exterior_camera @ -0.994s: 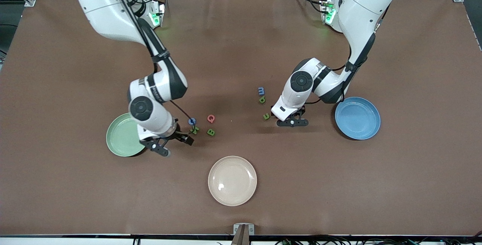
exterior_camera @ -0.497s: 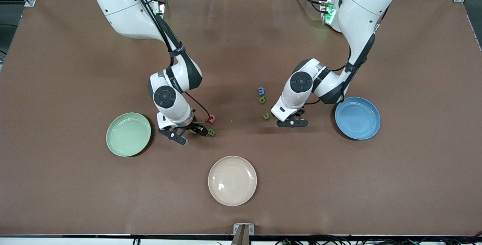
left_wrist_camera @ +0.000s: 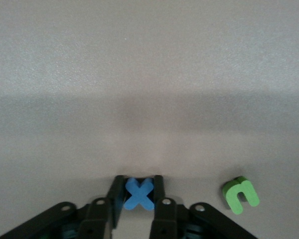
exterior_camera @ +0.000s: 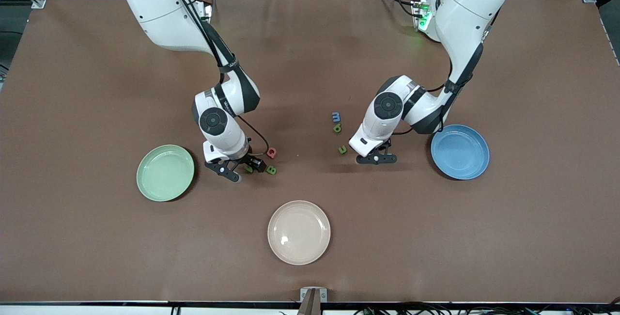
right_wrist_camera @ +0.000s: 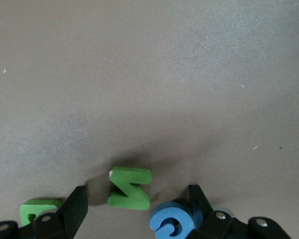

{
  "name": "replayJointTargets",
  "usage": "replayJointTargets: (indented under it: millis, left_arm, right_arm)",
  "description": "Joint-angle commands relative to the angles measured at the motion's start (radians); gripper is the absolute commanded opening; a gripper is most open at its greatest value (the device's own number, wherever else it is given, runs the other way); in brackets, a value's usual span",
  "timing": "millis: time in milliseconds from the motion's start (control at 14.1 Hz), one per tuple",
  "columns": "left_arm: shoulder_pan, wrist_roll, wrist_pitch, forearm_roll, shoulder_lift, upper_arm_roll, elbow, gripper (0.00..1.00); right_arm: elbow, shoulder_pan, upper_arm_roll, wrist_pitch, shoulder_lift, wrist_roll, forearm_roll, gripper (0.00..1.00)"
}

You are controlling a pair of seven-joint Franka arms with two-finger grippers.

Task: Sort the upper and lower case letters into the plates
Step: 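Carry the x to the blue plate while the right gripper carries M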

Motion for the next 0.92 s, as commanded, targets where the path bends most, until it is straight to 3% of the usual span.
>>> replayJointTargets:
  millis: [0,213,497,852]
  left_arm:
    - [0.008,-0.016,0.002,0.021,0.009,-0.003,0.004,0.21]
    - [0.031,-0.012,-0.062,0.023,-0.049,-0.003,-0.010,0.16]
    - [0.095,0.049,-0.208,0.021,-0.190,-0.009,-0.028,0.12]
    - [0.307,0.319,-0.228,0.017,-0.354,-0.046,-0.194,0.12]
  right_arm:
    - [-0.017,0.018,-0.009,0.013,-0.003,0.026,0.006,0.59]
    - [-0.017,0.009,-0.009,-0.001,-0.003,0.026,0.006,0.03]
    - [-0.014,-0.037,-0.016,-0.042,-0.028,-0.062,-0.005,0.00]
    - [-0.015,-0.196,-0.016,-0.220,-0.132,-0.346,-0.005,0.00]
